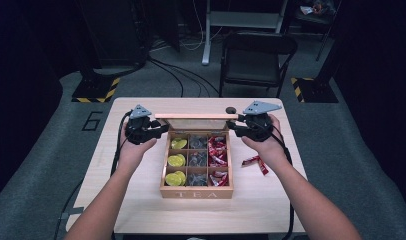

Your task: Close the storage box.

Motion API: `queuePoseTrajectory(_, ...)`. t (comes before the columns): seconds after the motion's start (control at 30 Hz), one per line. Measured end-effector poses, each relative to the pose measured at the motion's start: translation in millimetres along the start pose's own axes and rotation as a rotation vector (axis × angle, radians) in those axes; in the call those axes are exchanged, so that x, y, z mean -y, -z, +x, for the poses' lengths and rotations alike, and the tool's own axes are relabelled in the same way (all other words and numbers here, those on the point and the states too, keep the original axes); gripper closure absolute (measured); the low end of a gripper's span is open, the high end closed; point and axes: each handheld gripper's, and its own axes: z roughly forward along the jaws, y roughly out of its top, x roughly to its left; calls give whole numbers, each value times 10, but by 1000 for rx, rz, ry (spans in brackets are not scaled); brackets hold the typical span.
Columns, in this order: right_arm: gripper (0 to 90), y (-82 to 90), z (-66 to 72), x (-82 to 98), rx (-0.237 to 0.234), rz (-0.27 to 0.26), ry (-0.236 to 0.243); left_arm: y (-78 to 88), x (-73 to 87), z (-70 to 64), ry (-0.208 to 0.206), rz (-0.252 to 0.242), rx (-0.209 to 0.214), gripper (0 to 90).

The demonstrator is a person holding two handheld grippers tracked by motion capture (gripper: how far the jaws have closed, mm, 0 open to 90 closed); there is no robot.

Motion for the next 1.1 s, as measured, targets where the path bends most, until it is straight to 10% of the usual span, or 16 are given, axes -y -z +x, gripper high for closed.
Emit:
queuePoseTrajectory(0.47, 587, 64, 131, 147, 6, -5, 21, 417, 17, -210, -70, -13, 12, 572)
queuePoseTrajectory(1.1, 572, 135, 357, 430, 28, -12, 74, 523, 235, -422, -79, -9, 12, 569)
